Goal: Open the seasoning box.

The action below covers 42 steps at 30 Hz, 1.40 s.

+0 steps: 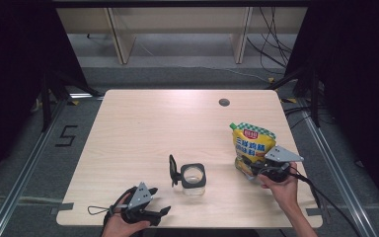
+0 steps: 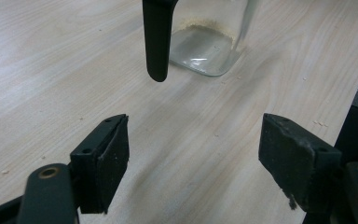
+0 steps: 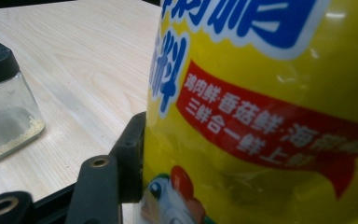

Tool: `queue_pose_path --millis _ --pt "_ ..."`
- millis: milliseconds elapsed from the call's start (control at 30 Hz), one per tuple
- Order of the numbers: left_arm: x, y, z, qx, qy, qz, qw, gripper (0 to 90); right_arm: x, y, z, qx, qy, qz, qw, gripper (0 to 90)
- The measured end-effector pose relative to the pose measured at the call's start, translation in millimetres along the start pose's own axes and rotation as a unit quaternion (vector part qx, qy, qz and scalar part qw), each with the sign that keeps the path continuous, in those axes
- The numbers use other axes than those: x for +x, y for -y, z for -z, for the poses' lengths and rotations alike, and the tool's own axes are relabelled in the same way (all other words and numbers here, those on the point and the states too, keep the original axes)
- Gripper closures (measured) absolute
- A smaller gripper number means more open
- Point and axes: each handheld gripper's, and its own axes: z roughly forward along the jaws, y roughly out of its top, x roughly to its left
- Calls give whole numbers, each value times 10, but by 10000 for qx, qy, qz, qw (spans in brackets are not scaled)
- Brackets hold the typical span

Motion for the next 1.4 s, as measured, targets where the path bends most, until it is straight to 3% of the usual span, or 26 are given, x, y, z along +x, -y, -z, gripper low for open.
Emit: queue_pose_path --millis 100,133,200,233,267,300,400,433,467,667,700,733,767,867,1033,1067,1233,1300,1400 --pt "10 -2 15 33 -27 -67 10000 240 -12 -16 18 30 -15 1 10000 466" --pt "33 -3 14 -44 -27 -161 9999 239 -25 -26 29 23 35 179 9998 467" --pt "28 -5 25 -15 -35 -85 10000 240 11 -41 45 117 77 94 9999 468" --pt "38 -5 32 24 -45 -82 10000 240 -6 -61 43 38 140 414 9990 469" --pt "48 -8 32 -6 -82 -124 9999 240 14 -74 56 74 173 484 9986 469" --pt "25 -7 25 -112 -41 101 9999 239 57 -106 86 56 146 581 9982 469" --pt "32 -7 32 -110 -70 60 9999 239 100 -147 143 -35 162 665 9976 470" --pt "49 -9 41 -70 -84 -56 9999 239 100 -147 143 -35 162 665 9976 470" --pt "53 -6 50 1 -119 -39 9999 239 111 -161 158 -85 164 728 9972 470" --pt "37 -9 50 -159 -112 134 9997 236 190 -184 283 -98 146 891 9959 470" --pt "56 -14 59 -117 -116 4 9999 232 205 -176 322 -88 142 878 9960 470" --pt "53 -12 59 -105 -155 80 9998 232 205 -176 322 -88 142 878 9960 470" --pt "62 -15 60 -125 -151 19 9998 230 205 -174 337 -133 189 955 9952 470" --pt "53 -6 45 -196 -133 152 9996 230 215 -165 411 -138 189 981 9949 471" --pt "65 -13 58 -189 -160 68 9997 229 256 -160 475 -64 239 1117 9934 471" --pt "85 -19 70 -137 -167 -86 9997 230 280 -157 503 -40 195 1134 9933 471" --pt "75 -15 65 -162 -187 -45 9997 230 328 -152 563 -130 225 1253 9918 471" --pt "85 -18 73 -113 -194 -118 9997 231 351 -154 599 -107 215 1283 9914 471" --pt "84 -17 77 -110 -199 -92 9997 231 405 -161 622 -99 203 1483 9887 471"
